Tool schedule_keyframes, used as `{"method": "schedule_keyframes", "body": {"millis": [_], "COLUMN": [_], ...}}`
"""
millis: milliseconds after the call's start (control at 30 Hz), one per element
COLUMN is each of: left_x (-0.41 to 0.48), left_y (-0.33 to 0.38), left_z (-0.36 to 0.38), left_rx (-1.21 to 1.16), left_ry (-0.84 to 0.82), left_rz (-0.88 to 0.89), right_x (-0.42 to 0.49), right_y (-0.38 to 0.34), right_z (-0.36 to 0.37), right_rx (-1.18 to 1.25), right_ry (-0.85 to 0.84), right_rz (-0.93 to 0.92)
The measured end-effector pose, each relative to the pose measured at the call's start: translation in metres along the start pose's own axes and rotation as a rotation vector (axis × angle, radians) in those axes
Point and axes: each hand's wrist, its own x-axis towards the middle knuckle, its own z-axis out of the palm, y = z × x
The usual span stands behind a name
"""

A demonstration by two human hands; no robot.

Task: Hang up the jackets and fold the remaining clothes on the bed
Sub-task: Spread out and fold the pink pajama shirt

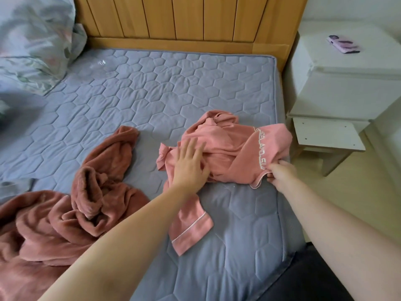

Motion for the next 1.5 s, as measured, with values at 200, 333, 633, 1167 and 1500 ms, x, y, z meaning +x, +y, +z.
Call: {"method": "schedule_keyframes", "body": {"millis": [200, 333, 633, 1167, 1500], "left_x": [-0.004, 0.016, 0.033, -0.006, -0.004], "left_y": [0.056, 0.083, 0.027, 0.031, 0.028], "left_z": [0.014, -0.006, -0.028, 0.002, 0.004], "left_rx": [-0.237, -0.717, -0.545, -1.243, -1.343], "left_ry": [-0.362, -0.343, -0.259, -0.632, -0.592], "left_rz": [0.102, -0.344, -0.669, -0.751, -1.007], "right_x": [-0.048, -0.084, -0.048, -0.060, -0.036], "right_y": [-0.034, -0.068, -0.047, 0.008, 0.004], "right_z": [0.021, 0.025, 0.009, 0.027, -0.009], "right_rx": [-0.051, 0.001, -0.274, -0.834, -0.488], "right_ry": [-0.191, -0.346, -0.168, -0.253, -0.013], "right_rz": [-0.162, -0.344, -0.279, -0.551, -0.092]}}
